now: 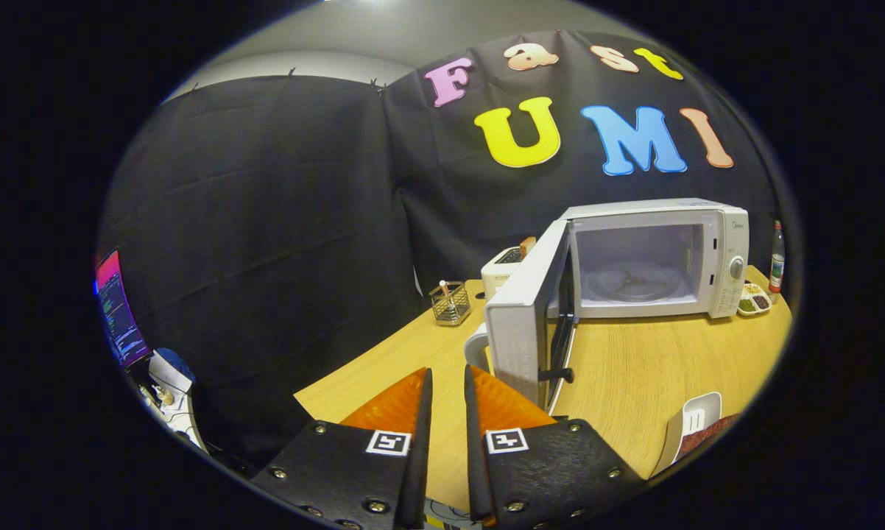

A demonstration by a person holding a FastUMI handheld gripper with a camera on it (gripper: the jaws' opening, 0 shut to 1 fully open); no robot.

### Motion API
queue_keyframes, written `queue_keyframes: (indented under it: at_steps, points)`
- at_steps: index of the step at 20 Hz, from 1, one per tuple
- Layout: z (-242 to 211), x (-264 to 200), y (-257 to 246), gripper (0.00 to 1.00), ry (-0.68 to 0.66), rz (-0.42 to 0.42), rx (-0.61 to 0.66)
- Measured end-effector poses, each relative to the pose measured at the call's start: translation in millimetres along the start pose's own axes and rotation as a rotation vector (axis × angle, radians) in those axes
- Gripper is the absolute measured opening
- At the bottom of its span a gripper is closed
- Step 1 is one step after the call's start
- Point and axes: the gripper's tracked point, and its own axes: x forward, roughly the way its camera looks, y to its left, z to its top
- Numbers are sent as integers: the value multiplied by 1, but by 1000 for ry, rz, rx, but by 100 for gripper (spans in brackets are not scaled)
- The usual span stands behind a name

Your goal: Open the microwave, put the food inside, and close the microwave door.

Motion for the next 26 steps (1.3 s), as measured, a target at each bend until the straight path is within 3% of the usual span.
queue_keyframes:
  at_steps: [1, 5, 16, 26]
  points:
    - [8, -5, -4, 28, -16, 13, 6]
    - [24, -32, -45, 100, -70, -49, 23]
    - [-4, -111, -212, 100, -44, -348, 85]
    - [-89, -145, -270, 100, 95, -451, 186]
